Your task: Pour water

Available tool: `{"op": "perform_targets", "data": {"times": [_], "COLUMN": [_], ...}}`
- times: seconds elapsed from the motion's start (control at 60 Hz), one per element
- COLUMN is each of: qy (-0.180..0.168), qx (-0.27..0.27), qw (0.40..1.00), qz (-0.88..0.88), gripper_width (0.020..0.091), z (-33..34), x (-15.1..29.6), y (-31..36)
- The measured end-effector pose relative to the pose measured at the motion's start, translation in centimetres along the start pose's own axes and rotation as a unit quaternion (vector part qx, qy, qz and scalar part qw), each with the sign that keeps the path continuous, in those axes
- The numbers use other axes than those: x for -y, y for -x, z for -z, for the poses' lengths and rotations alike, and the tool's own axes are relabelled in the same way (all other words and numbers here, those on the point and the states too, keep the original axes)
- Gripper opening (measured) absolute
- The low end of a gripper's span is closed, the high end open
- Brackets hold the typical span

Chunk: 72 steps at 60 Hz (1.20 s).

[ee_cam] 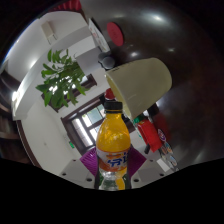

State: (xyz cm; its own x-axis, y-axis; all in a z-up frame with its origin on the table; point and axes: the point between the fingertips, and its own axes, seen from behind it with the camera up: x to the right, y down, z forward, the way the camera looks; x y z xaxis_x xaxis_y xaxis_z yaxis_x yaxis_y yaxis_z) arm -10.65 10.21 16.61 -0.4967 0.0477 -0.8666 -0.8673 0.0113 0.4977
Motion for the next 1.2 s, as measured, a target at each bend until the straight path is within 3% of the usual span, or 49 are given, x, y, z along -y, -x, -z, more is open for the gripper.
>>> {"op": "perform_targets", "data": {"times": [0.267,0.4,0.533,0.617,0.683,0.767,0.933,1.05,1.2], "qy": [0.002,0.026,0.062,0.066,0.067,0.048,-0.038,-0.091,-0.116], "qx": [-0.012,-0.033,-0.024,0.004,-0.013,-0.032,-0.082,-0.122,-0.174], "qw": [0.999,0.980,0.902,0.833,0.769,0.681,0.540,0.493,0.475], "qz": [0.030,0.196,0.426,0.549,0.636,0.730,0.837,0.857,0.855], "gripper_width": [0.0359,0.0358,0.0359,0.0372,0.0372,0.0370,0.0368,0.0370,0.0370], "z": [-0.2,0.2,-0.1,-0.2,-0.3,-0.7,-0.7,-0.6,-1.0], "x": [-0.2,-2.3,-5.3,-6.2,-6.8,-5.6,1.4,8.0,16.8], "y": [-0.2,0.5,4.5,8.3,10.4,13.0,17.7,19.6,18.4]}}
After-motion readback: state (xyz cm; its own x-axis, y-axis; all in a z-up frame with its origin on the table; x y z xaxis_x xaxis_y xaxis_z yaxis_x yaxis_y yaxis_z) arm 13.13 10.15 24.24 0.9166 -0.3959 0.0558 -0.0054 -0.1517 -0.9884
